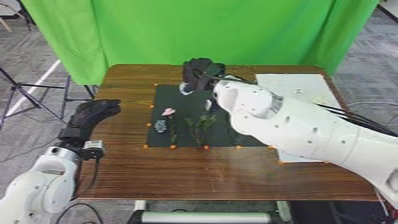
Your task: Arrange flowers
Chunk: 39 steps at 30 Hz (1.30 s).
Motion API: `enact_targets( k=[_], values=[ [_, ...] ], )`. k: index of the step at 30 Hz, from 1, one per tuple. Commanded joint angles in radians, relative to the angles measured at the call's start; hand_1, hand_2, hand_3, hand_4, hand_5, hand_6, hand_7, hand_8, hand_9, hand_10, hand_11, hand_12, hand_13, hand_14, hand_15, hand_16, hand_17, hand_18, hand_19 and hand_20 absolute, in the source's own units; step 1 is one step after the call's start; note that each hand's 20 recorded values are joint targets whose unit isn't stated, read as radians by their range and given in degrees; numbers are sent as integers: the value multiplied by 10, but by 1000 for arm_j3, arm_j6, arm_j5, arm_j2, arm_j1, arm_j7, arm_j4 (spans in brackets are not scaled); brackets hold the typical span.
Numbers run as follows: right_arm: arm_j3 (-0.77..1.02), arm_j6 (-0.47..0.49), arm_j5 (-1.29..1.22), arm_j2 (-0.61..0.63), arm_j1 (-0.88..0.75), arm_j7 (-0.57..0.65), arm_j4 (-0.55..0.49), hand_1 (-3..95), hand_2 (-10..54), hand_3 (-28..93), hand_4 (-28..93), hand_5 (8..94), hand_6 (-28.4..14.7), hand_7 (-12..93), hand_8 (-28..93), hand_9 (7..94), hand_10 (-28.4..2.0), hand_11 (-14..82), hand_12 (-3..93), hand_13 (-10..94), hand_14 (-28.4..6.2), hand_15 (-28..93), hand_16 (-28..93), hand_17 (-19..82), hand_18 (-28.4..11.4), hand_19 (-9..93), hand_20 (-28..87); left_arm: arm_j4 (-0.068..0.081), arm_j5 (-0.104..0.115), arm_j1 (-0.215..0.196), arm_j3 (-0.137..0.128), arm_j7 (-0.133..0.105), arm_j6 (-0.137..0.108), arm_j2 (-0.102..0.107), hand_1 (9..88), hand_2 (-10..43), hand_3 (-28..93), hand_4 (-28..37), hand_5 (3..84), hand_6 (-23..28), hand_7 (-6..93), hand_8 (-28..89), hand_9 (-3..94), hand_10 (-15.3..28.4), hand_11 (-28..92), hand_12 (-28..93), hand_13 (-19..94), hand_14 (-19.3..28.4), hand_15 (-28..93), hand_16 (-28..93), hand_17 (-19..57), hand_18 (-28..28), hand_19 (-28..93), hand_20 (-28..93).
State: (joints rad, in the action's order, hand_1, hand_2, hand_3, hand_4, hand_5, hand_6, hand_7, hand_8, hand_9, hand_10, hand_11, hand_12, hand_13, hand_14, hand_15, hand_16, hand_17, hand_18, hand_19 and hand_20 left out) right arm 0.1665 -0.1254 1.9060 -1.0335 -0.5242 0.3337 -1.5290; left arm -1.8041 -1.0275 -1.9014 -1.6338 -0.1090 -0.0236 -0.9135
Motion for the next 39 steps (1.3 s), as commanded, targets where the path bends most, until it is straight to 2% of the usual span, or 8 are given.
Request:
enact_targets(
  k=[1,9,11,14,24,27,30,39],
  values=[
    [-16,15,14,-36,-49,-7,34,599,-61,526,-168,775,21,190,25,818,-105,72,267,745,-96,612,359,337,-233,770,657,-2,-4,7,5,-3,16,-15,308,-11,621,-174,490,48,184,-78,472,144,248,126,366,179,226,-18,39,135,143,142],
    [-5,31,9,-56,-83,9,71,600,-60,524,-169,777,23,191,26,822,-105,76,265,747,-96,614,359,337,-233,771,658,1,-8,22,14,-6,28,-19,308,-11,620,-174,490,48,183,-78,472,144,247,126,366,179,227,-17,39,136,143,142],
    [-8,45,27,-60,-86,4,82,599,-61,525,-169,777,23,191,26,822,-105,76,264,748,-96,614,359,337,-234,771,658,0,-9,24,18,-7,24,-19,307,-11,621,-174,490,48,184,-78,472,144,248,126,366,179,227,-17,39,136,143,143],
    [-13,67,35,-58,-85,8,87,601,-61,524,-170,778,22,191,25,821,-105,76,264,748,-96,614,359,337,-234,771,658,0,-11,24,13,-4,34,-20,307,-12,621,-174,490,48,183,-78,472,144,247,126,366,179,227,-17,39,136,143,142],
    [3,113,24,-48,-91,27,98,597,-60,525,-169,775,23,190,25,816,-105,74,262,743,-97,612,360,336,-234,771,658,-5,-7,12,7,-3,32,-18,306,-12,622,-172,489,48,183,-78,467,143,245,127,361,179,224,-16,38,135,142,142],
    [35,207,22,-48,-105,34,89,574,-66,533,-161,743,15,187,26,780,-107,86,247,728,-99,613,362,326,-235,767,657,-2,-9,18,6,-2,42,-19,305,-12,622,-172,488,48,183,-78,467,143,245,127,359,179,224,-15,37,135,142,143],
    [43,228,21,-46,-110,39,89,543,-75,543,-161,704,2,177,28,733,-120,121,192,712,-106,613,361,313,-235,758,655,0,-10,22,8,-2,45,-17,305,-13,621,-172,485,49,183,-77,464,144,243,127,358,180,223,-15,35,136,142,143],
    [45,243,16,-35,-110,50,73,472,-88,619,-175,656,-6,167,6,678,-128,109,186,695,-112,614,353,301,-237,751,654,-4,-10,11,1,2,47,-17,304,-17,621,-170,481,48,181,-75,463,143,241,129,356,180,222,-13,34,137,141,142]
  ],
)
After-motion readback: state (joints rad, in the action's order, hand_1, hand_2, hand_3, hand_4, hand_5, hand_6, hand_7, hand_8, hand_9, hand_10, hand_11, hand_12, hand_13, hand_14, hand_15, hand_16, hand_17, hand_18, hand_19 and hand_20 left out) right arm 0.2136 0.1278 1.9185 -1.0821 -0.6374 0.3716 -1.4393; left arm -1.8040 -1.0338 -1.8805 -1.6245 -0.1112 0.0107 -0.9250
